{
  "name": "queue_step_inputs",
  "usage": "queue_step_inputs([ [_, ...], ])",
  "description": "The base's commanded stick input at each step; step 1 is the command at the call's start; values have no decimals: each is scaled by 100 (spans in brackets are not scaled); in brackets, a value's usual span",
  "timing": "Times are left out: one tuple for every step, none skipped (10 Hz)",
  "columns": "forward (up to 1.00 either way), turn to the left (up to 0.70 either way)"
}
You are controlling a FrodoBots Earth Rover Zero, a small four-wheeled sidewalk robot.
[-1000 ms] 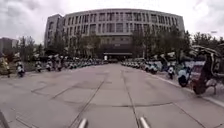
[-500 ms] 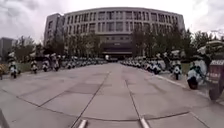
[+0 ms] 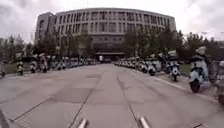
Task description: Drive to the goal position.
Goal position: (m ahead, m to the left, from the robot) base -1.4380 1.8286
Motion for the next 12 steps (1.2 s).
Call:
queue_step_inputs([
  [70, 0],
  [70, 0],
  [70, 0],
  [70, 0],
  [70, 0],
  [70, 0],
  [70, 0],
  [70, 0],
  [70, 0],
  [70, 0],
  [70, 0],
  [70, 0],
])
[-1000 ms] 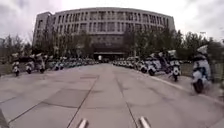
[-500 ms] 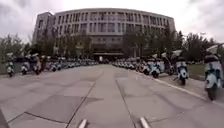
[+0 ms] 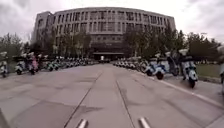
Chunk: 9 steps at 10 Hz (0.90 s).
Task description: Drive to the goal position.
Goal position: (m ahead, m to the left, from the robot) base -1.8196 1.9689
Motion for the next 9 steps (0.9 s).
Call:
queue_step_inputs([
  [70, 0],
  [70, 0],
  [70, 0],
  [70, 0],
  [70, 0],
  [70, 0],
  [85, 0],
  [85, 0],
  [85, 0],
])
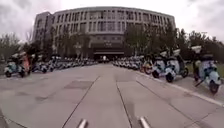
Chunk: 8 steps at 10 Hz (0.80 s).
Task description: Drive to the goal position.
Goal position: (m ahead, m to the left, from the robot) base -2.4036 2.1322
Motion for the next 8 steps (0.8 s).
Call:
queue_step_inputs([
  [85, 0],
  [93, 0],
  [100, 0],
  [100, 0],
  [100, 0],
  [100, 0],
  [100, 0],
  [100, 0],
])
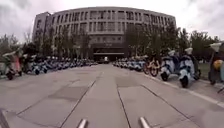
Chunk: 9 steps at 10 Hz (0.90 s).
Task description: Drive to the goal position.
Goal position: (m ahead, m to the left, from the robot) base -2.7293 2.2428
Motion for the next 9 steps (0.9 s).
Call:
queue_step_inputs([
  [100, 0],
  [100, 0],
  [100, 0],
  [100, 0],
  [100, 0],
  [100, 0],
  [100, 0],
  [100, 0],
  [100, 0],
])
